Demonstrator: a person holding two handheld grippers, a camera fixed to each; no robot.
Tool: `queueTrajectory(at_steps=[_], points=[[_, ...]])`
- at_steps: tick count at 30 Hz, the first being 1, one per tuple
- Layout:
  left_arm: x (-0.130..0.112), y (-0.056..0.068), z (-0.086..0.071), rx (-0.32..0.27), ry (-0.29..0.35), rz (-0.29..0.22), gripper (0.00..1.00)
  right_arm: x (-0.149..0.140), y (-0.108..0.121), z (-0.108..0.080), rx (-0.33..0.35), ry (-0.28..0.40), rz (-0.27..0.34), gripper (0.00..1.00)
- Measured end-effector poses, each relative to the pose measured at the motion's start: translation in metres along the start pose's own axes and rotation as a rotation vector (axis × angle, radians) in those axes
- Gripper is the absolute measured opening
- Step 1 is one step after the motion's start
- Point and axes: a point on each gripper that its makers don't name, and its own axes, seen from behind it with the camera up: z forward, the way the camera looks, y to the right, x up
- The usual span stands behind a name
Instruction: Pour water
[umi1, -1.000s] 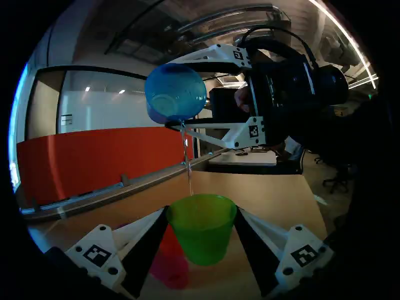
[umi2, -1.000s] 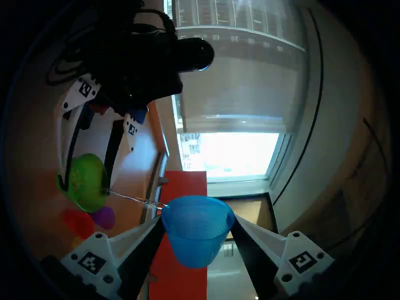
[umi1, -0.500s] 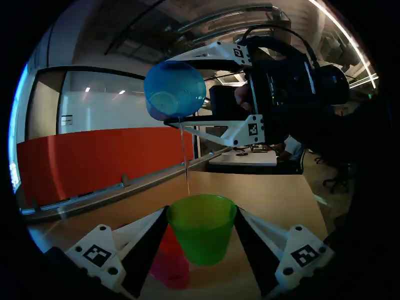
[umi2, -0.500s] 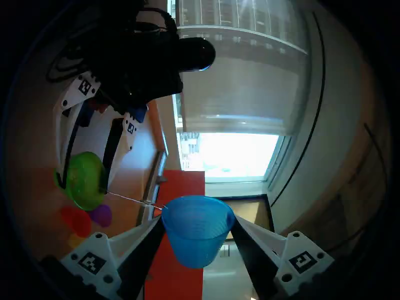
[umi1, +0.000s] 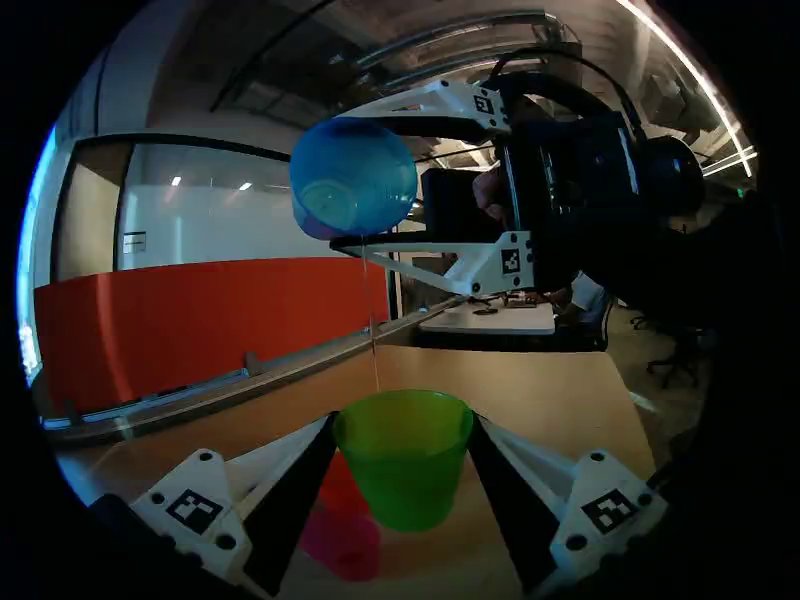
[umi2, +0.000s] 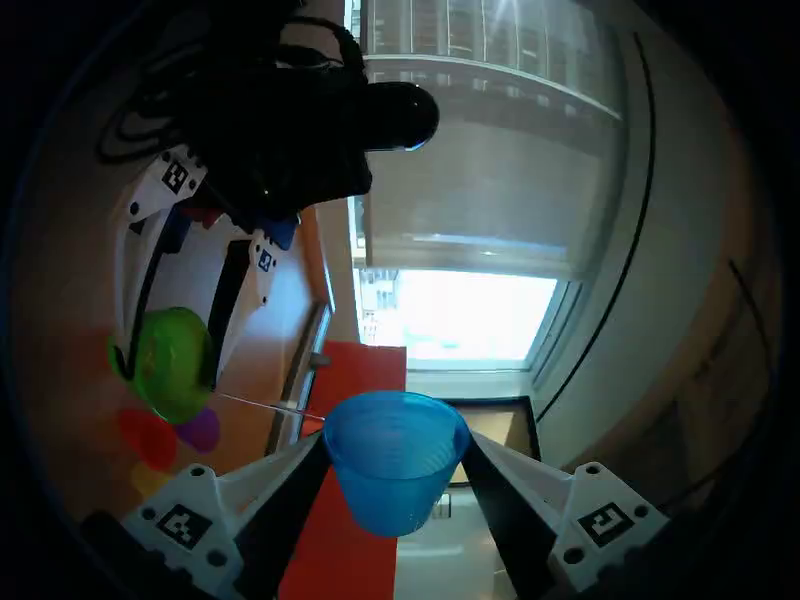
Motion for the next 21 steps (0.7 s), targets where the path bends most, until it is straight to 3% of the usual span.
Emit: queueTrajectory(at_steps=[21], points=[[0.0015, 0.0010, -0.0004, 0.004, 0.001, -0.002, 0.89, 0.0022, -0.0002, 0.0002, 0.003, 0.007, -0.012, 0.91]])
